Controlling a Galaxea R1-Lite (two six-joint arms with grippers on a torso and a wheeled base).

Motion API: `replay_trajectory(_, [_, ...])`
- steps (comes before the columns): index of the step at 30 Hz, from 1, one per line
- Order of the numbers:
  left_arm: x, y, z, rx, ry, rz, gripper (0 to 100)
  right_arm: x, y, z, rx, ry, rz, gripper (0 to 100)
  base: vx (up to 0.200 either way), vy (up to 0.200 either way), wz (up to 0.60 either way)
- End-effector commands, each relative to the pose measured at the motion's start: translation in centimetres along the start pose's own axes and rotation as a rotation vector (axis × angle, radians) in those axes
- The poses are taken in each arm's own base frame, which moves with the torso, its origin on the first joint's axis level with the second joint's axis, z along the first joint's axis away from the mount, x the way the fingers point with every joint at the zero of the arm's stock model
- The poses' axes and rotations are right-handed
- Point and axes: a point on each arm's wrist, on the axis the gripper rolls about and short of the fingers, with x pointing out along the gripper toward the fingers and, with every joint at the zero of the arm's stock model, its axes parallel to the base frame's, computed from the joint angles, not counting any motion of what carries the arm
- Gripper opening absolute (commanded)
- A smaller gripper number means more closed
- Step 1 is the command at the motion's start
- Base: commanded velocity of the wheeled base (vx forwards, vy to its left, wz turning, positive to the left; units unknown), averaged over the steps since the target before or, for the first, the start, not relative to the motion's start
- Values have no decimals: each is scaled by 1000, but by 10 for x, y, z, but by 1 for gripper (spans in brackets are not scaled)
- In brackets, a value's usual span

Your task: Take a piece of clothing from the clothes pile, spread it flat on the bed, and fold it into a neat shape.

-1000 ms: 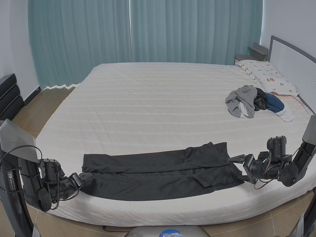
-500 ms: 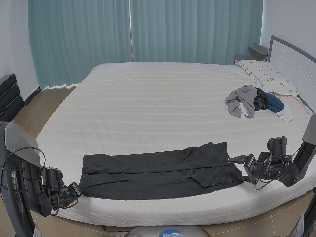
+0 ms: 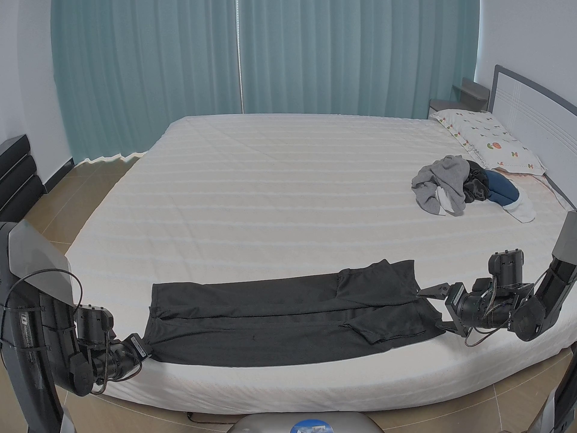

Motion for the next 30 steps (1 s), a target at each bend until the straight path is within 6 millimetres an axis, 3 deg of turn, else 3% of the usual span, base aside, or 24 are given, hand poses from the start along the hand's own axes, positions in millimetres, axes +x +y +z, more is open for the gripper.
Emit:
replay_trajectory(1, [-7,-2,9,-10,-50,-23,100,0,-1,0,1,0,-2,100,0,0,0])
replay_trajectory(8, [-28,-9,36,-33,-182,-115,100,0,0,0,1,-1,0,100,0,0,0])
replay_trajectory(17, [-42,-27,54,5,-251,-231,100,1,-2,0,3,3,-5,100,0,0,0])
replay_trajectory(23, [-32,-41,48,44,-167,-279,100,5,-4,-2,2,14,-14,100,0,0,0])
replay_trajectory(30, [0,-45,35,78,-64,-289,100,5,-5,-2,4,14,-15,100,0,0,0])
